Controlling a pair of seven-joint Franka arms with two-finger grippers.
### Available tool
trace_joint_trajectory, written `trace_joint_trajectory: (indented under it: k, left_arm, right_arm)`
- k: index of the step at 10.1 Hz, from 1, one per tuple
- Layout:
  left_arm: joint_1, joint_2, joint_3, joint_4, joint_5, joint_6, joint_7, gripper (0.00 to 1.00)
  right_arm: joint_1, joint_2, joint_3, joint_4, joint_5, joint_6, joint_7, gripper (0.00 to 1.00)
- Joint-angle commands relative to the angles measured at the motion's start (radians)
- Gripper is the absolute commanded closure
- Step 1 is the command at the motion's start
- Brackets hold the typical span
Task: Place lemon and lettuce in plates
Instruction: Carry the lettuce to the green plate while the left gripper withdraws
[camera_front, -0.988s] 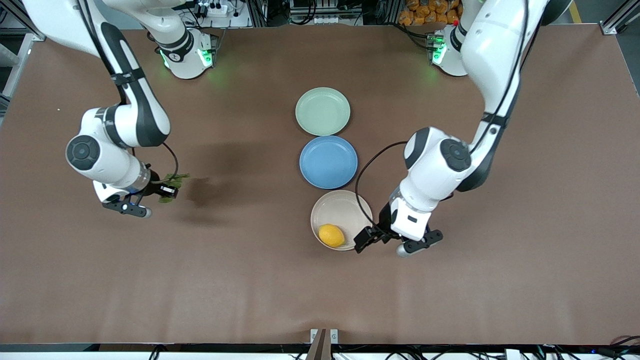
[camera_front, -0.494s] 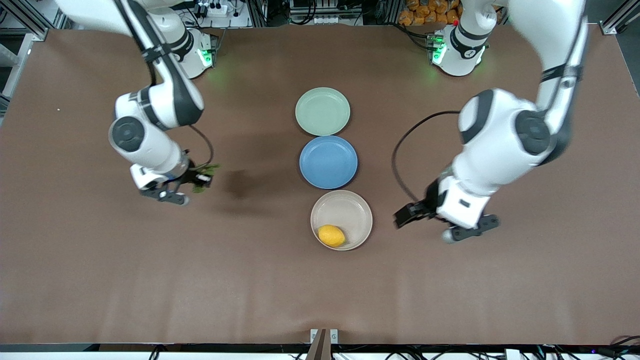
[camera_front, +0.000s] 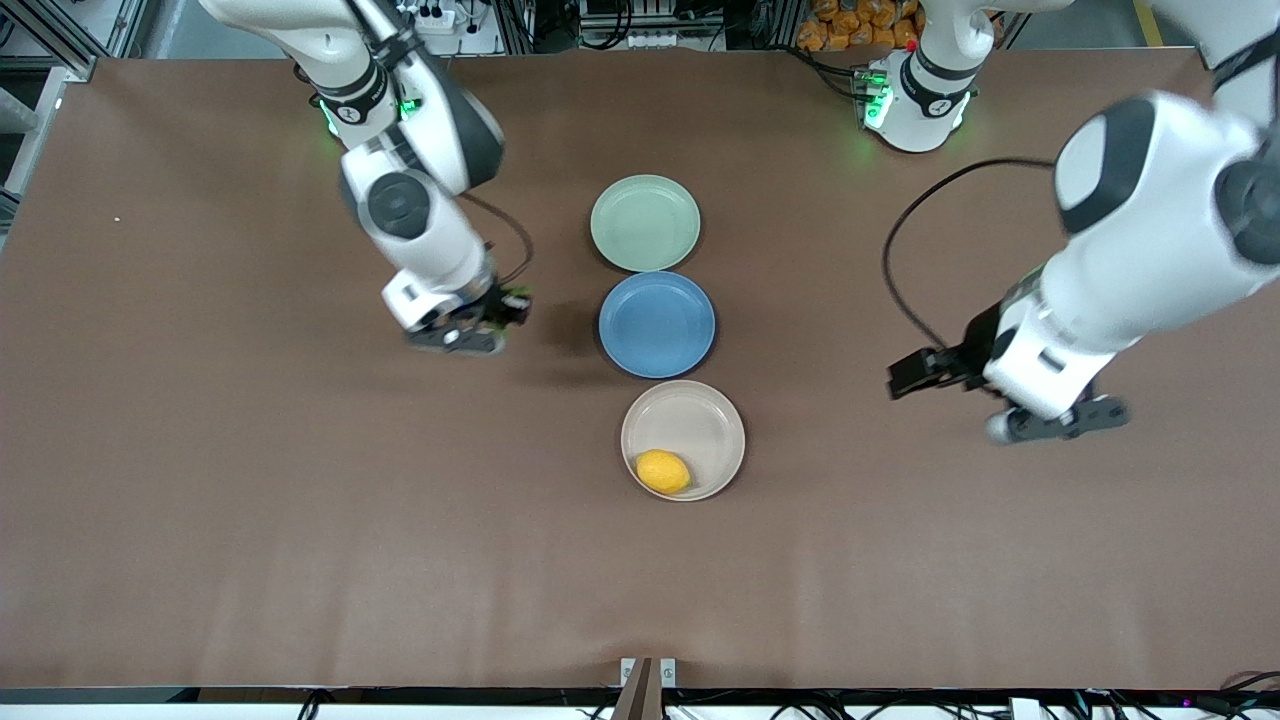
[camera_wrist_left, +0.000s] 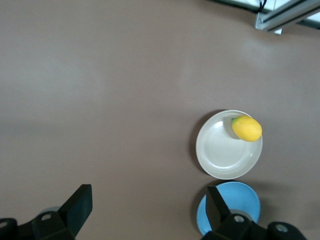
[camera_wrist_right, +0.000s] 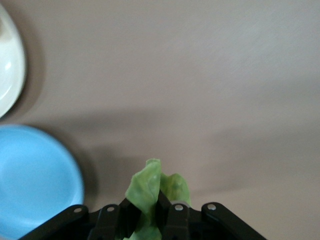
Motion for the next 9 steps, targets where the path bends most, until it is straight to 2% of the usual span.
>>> trace_joint_trajectory:
  k: [1, 3, 4, 7, 9]
  left_arm:
    - [0.022, -0.084, 0.000, -0.018, 0.070, -0.059, 0.019, 0.00]
    - [0.117, -0.127, 0.002, -0.026, 0.071, -0.093, 0.052, 0.00]
    - [0.131, -0.132, 0.002, -0.026, 0.071, -0.096, 0.113, 0.00]
    - [0.184, -0.201, 0.002, -0.055, 0.064, -0.116, 0.196, 0.00]
    - [0.221, -0.251, 0.002, -0.123, 0.057, -0.106, 0.259, 0.00]
  right_arm:
    - [0.061, -0.023, 0.050, -0.017, -0.001, -0.007, 0.095, 1.00]
    - [0.150, 0.000, 0.081, -0.017, -0.018, -0.001, 0.152, 1.00]
    - [0.182, 0.017, 0.110, -0.019, -0.033, -0.001, 0.192, 1.00]
    - [0.232, 0.120, 0.186, -0.010, -0.198, 0.021, 0.400, 1.00]
    - [0.248, 0.182, 0.197, -0.005, -0.275, 0.071, 0.488, 1.00]
